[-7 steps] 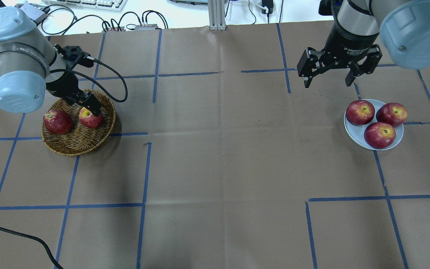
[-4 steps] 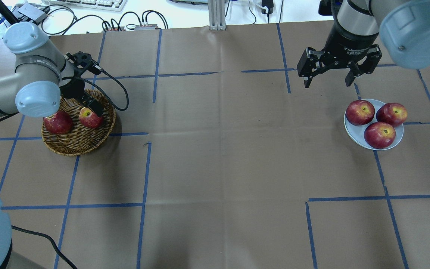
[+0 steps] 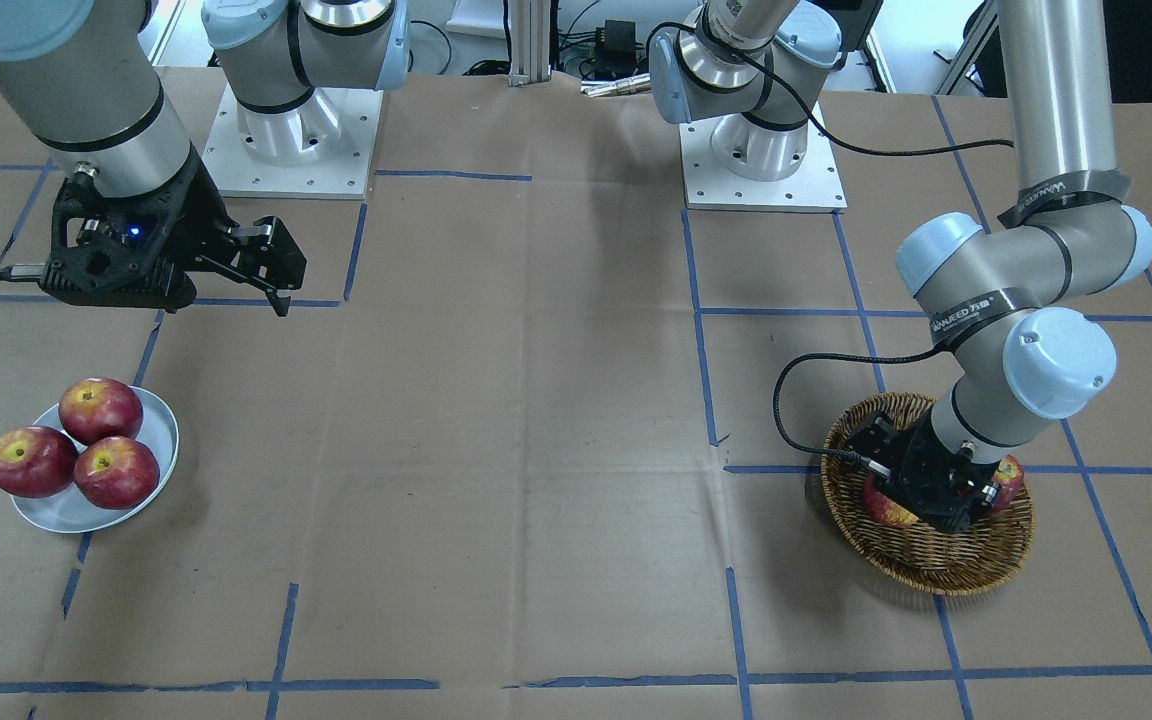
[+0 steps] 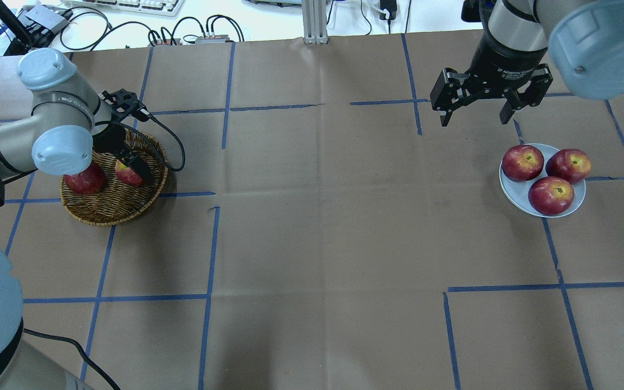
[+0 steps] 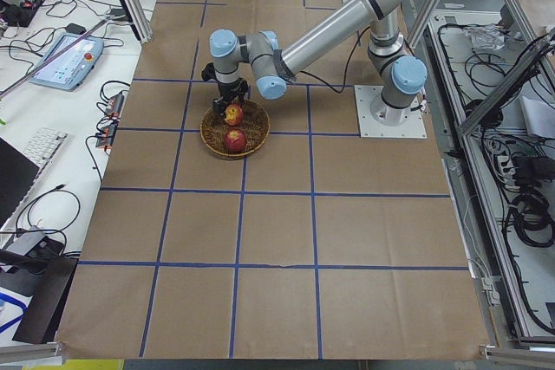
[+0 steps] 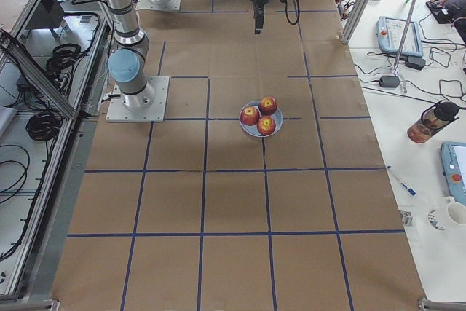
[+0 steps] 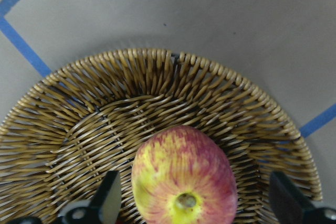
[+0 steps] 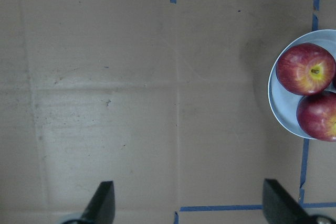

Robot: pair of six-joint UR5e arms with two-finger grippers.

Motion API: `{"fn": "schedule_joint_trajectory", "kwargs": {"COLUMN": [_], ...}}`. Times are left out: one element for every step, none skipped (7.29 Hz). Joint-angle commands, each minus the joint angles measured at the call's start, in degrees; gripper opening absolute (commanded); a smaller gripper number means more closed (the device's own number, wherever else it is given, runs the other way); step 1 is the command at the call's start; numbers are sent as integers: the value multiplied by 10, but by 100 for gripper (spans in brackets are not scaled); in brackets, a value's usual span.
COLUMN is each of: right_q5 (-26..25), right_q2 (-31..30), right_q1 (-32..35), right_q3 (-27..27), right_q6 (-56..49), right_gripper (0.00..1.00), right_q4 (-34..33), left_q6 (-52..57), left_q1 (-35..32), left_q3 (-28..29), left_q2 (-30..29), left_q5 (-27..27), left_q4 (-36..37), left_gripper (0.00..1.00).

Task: Transfer apple from basket to plate
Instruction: 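Descend the left gripper around the yellow-red apple and close on it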

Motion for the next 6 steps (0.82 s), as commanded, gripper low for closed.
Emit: {"fn": "schedule_joint_trajectory", "kwargs": {"right_q5": [0,1,1,1,0,1], "right_q2": [1,2,2,1,1,1], "right_q1": [0,1,1,1,1,1], "right_q3": [0,0,0,0,0,0], "right_q6": [0,1,1,1,1,1], "right_gripper": [100,100,100,100,100,100], "right_q4": [-1,-1,-1,-1,0,-1], "left_q6": [1,-2,-3,-1,-2,-6], "left_q1": [1,1,1,1,1,1], "left_q3": [-2,-1,-1,0,2,6], "left_q2": [-19,-22,-23,-25,-26,-24], "left_q5": [0,0,0,0,0,0], "left_q4": [-1,-1,-1,3,6,6], "left_gripper": [99,99,97,86,69,62]}}
